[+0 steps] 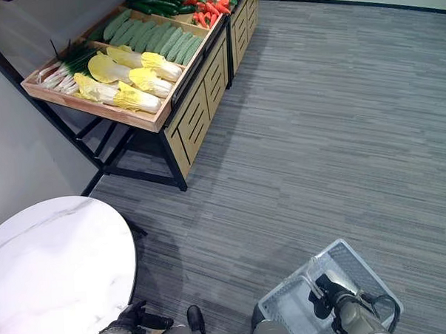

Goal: Get the vegetables into the basket

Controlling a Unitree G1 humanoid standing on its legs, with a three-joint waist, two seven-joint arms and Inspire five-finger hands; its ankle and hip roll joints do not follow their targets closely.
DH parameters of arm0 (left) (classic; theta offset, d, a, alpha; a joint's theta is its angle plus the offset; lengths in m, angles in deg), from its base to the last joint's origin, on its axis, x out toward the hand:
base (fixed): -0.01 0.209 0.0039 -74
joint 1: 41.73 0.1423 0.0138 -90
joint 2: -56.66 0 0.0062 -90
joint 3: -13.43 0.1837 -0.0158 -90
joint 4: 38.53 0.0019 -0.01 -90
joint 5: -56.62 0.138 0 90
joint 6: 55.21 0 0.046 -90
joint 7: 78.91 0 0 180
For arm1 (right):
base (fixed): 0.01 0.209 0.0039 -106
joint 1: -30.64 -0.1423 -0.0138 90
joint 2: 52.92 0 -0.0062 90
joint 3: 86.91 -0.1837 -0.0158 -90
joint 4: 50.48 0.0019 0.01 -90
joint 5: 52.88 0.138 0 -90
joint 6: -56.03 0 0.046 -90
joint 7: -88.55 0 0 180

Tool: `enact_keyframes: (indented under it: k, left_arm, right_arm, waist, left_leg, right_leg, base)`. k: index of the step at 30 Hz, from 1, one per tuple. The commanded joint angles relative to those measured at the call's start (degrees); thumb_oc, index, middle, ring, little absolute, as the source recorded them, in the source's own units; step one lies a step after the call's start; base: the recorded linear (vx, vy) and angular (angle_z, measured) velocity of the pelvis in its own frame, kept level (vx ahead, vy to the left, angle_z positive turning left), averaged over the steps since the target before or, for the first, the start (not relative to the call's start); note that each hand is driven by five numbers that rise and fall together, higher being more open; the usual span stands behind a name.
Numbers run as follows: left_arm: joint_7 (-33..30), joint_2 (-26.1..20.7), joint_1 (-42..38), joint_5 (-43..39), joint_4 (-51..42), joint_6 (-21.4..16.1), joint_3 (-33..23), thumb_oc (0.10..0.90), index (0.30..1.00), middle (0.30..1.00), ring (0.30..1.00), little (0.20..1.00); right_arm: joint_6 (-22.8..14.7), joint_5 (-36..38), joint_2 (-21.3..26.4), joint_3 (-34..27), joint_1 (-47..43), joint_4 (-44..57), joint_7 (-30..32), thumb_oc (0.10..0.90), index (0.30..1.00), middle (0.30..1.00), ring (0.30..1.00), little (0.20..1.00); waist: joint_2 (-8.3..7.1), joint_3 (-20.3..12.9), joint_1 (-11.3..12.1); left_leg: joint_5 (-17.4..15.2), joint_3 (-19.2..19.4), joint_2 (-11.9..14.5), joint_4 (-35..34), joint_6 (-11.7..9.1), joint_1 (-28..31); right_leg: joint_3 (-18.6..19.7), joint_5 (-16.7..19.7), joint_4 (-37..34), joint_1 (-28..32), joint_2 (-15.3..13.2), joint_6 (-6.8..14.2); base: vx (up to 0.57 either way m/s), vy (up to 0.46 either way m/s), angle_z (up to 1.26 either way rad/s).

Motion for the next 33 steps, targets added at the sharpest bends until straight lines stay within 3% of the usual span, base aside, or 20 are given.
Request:
enact_keyframes:
  k: [1,11,33]
  left_arm:
    - [0.00,-1.91,-2.81,2.14,3.48,-0.93,-0.31,0.900,1.000,1.000,1.000,1.000]
    - [1.03,-1.58,-3.18,2.63,4.52,-1.17,0.39,0.900,1.000,1.000,1.000,1.000]
    - [0.95,-1.06,-2.68,3.74,5.36,-0.77,1.20,0.900,1.000,1.000,1.000,1.000]
  right_arm:
    - [-1.10,3.61,-2.02,-1.10,-4.93,-3.52,1.26,0.400,0.300,0.300,0.300,0.300]
    - [-1.05,8.79,-6.07,-3.37,-5.28,-15.48,1.40,0.400,0.300,0.300,0.300,0.300]
    - [-1.20,8.53,-6.99,-1.87,-5.41,-15.57,1.09,0.400,0.300,0.300,0.300,0.300]
  waist:
    - [-4.00,1.27,0.04]
    - [-3.22,0.93,-0.45]
    - [-3.17,0.56,-0.59]
  left_leg:
    - [-8.33,-0.74,-3.82,0.06,-0.40,4.05]
    - [-8.82,-0.31,-3.79,0.06,-0.49,4.66]
    - [-8.79,-1.10,-3.34,0.06,-1.02,5.86]
  right_leg:
    - [5.53,-7.14,1.21,3.71,0.16,1.88]
    - [6.66,-7.38,1.22,3.78,0.33,1.83]
    - [6.89,-9.16,3.32,4.08,1.10,0.98]
  base:
    - [0.05,-0.001,-0.04]
    - [0.05,-0.016,-0.06]
    - [0.02,-0.021,-0.02]
